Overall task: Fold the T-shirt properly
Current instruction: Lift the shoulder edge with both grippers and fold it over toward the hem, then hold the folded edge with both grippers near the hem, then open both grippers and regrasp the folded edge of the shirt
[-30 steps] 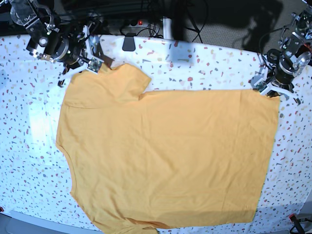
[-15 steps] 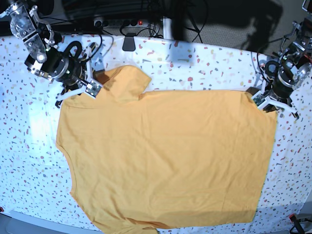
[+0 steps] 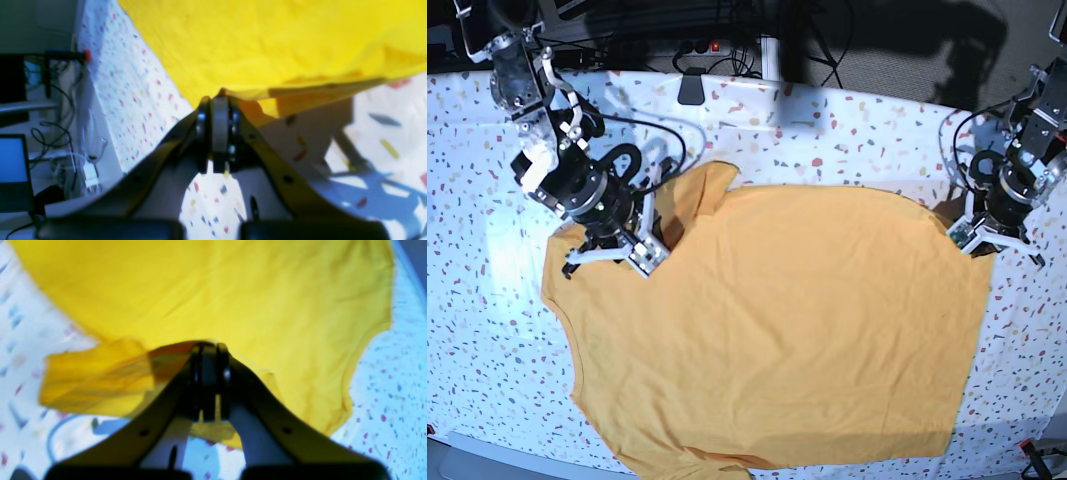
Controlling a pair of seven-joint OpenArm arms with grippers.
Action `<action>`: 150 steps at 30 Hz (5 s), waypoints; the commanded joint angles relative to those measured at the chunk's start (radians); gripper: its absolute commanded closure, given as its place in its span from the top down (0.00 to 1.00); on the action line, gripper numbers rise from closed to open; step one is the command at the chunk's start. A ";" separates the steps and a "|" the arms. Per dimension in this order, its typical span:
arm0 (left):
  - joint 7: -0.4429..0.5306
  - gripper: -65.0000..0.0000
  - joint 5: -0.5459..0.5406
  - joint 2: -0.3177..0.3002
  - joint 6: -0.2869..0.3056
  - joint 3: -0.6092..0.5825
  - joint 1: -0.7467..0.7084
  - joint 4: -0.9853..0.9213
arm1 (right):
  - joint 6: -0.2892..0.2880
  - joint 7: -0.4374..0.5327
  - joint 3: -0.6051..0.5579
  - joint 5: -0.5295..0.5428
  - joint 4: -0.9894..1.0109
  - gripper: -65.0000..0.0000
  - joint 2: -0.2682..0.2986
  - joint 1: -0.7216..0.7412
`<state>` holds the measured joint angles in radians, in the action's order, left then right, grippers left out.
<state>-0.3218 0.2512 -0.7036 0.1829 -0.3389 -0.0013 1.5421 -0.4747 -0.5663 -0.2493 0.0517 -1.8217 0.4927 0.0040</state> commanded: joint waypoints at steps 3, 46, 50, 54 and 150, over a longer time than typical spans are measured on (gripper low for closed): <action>0.026 0.00 -0.016 -0.020 -0.019 0.009 0.043 0.015 | 0.023 0.019 0.009 -0.008 0.042 0.00 -0.008 0.070; 0.137 0.00 -0.174 0.214 -0.108 0.009 0.522 -0.586 | 0.023 0.069 0.015 0.061 0.662 0.00 -0.019 0.649; 0.141 0.00 -0.174 0.244 -0.108 0.009 0.523 -0.608 | 0.023 0.073 0.015 0.061 0.662 0.00 -0.019 0.649; 0.145 0.00 -0.174 0.275 -0.108 0.009 0.523 -0.634 | 0.022 0.097 0.015 0.060 0.662 0.00 -0.019 0.650; 0.220 0.28 -0.043 0.307 -0.429 0.009 0.559 -0.701 | 0.160 0.340 0.015 0.038 0.814 0.66 -0.135 0.675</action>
<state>-0.1257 0.2016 -0.3843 -0.2291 -0.3374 0.5236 0.8280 -0.3325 -0.2512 -0.2420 0.0849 -0.9920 0.3481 0.6399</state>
